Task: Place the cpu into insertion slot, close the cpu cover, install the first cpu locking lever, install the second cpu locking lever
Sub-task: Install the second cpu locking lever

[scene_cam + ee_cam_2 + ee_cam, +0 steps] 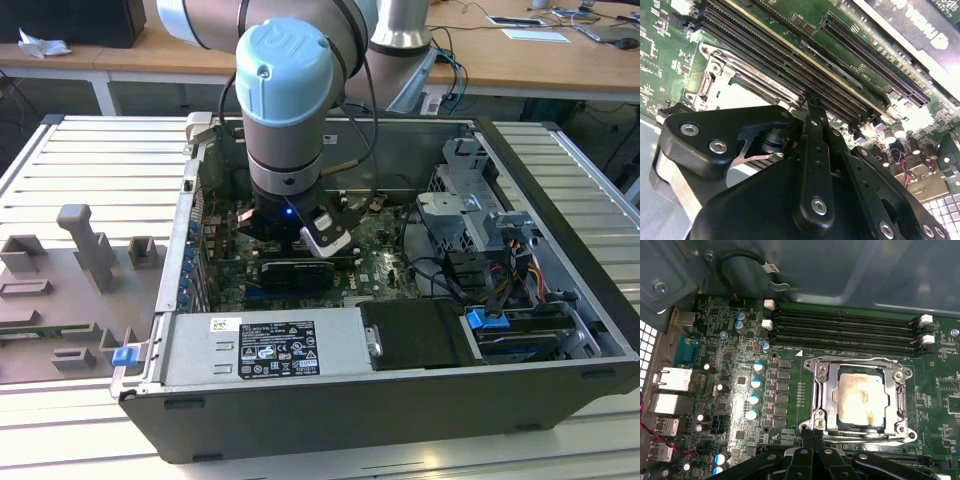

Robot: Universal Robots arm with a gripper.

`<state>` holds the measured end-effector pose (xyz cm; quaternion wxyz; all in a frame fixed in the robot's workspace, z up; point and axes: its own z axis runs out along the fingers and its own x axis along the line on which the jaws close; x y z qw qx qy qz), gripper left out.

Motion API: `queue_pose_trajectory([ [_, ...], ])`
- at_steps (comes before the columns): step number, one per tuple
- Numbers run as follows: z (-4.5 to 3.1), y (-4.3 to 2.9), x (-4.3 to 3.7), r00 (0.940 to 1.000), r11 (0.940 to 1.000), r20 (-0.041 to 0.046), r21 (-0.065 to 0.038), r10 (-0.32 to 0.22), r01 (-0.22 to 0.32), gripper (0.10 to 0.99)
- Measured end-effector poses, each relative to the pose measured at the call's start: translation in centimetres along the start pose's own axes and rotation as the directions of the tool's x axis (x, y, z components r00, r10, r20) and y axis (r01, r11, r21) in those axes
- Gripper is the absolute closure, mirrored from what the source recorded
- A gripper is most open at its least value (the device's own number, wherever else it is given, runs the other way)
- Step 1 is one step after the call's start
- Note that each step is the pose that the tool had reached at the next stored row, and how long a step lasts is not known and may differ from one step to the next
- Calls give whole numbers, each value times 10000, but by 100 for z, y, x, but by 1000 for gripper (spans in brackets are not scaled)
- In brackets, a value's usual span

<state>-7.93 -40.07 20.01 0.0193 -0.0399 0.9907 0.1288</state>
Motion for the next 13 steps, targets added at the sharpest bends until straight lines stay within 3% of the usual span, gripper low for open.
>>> queue_pose_trajectory([
  [8,26,4,6,10000,10000,2,-25,-2,2,980],
  [13,61,12,14,10000,9999,16,-158,4,-4,980],
])
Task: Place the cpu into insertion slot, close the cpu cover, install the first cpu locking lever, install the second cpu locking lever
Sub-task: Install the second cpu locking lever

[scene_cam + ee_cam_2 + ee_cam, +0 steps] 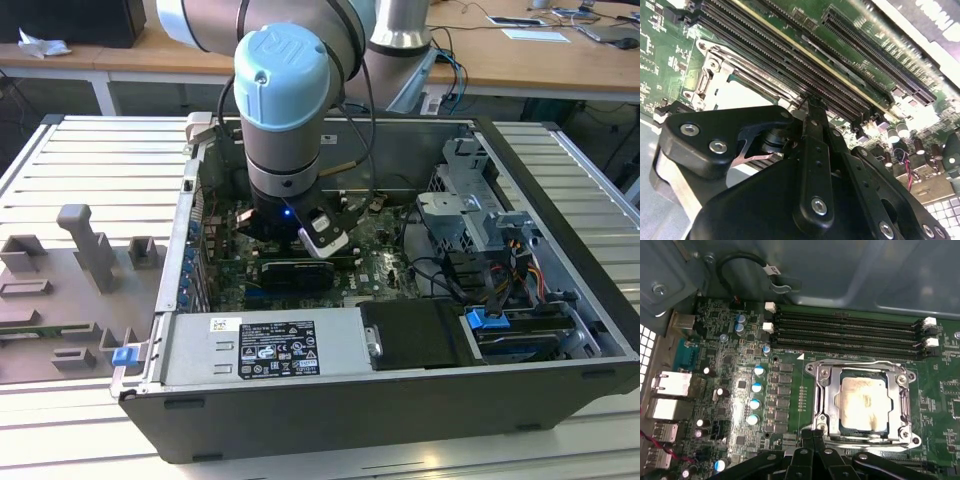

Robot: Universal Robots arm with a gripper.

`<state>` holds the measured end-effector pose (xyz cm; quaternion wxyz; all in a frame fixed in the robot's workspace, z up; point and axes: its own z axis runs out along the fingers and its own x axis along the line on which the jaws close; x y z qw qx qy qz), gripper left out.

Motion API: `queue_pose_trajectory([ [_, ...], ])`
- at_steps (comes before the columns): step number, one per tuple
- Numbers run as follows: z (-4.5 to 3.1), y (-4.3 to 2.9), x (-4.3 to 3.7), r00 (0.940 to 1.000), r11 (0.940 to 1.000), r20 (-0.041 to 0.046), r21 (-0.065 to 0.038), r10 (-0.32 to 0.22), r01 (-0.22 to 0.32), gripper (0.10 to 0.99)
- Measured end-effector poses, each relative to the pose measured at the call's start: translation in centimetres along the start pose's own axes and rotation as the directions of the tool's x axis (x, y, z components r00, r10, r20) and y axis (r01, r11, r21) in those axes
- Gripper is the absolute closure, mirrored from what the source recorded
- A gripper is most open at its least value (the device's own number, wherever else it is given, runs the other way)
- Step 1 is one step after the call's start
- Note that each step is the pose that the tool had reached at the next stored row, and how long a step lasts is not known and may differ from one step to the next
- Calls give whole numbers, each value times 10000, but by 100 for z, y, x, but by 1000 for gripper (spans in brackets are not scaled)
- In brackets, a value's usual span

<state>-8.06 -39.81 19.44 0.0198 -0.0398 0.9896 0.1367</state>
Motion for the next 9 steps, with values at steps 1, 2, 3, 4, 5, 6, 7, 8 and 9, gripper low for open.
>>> queue_pose_trajectory([
  [1,5,0,3,10000,10000,2,-21,0,0,980],
  [2,8,0,8,10000,10000,3,-45,0,0,980],
  [3,8,0,12,10000,10000,2,-67,0,0,980],
  [4,8,0,13,10000,10000,2,-73,0,0,980],
  [5,7,1,14,10000,10000,3,-76,0,0,980],
  [6,0,3,14,10000,10000,7,-81,0,0,980],
  [7,-32,13,12,10000,10000,9,-85,0,0,980],
  [8,-77,25,10,10000,10000,4,-77,2,-1,980],
  [9,-126,40,7,10000,10000,5,-78,1,-1,980],
])
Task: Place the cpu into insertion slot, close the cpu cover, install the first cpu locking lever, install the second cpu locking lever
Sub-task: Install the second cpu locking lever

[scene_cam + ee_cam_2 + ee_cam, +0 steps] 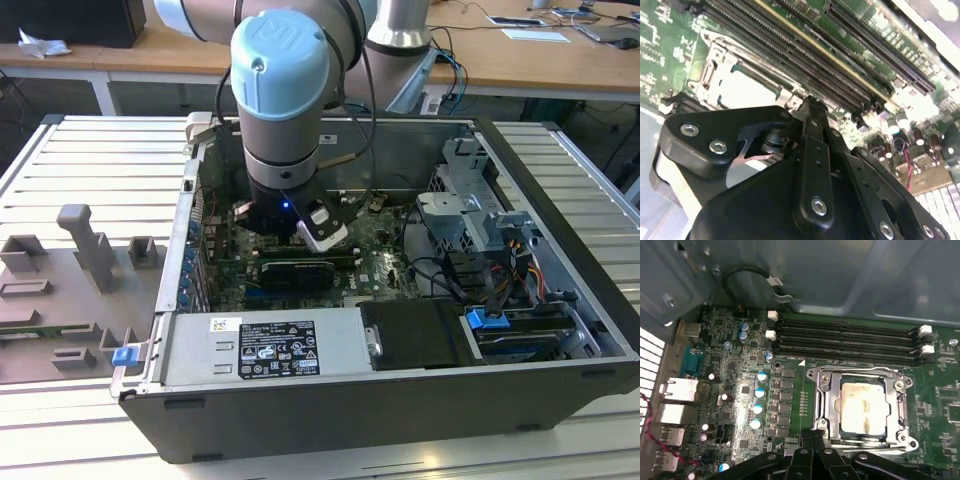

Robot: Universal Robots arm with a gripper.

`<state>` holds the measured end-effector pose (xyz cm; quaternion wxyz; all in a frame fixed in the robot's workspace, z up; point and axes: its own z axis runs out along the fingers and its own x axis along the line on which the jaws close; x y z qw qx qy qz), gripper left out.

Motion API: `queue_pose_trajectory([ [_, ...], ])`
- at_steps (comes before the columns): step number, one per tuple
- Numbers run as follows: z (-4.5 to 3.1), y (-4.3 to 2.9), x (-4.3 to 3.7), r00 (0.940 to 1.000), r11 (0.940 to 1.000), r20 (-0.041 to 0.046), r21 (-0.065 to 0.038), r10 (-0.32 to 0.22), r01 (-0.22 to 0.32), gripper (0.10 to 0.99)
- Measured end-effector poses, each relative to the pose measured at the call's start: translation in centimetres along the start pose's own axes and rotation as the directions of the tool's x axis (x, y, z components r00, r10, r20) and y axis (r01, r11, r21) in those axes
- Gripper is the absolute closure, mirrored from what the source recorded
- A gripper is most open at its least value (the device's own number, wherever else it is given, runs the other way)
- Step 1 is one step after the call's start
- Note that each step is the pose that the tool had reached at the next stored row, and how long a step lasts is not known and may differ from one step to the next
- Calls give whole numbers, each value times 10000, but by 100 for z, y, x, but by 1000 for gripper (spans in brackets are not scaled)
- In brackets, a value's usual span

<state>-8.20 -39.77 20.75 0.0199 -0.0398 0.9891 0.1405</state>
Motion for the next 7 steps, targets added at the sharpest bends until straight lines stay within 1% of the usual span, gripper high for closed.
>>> queue_pose_trajectory([
  [5,-111,32,-6,10000,10000,-10,1,3,-3,980],
  [7,-120,35,-7,10000,10000,-8,-3,2,-2,980],
])
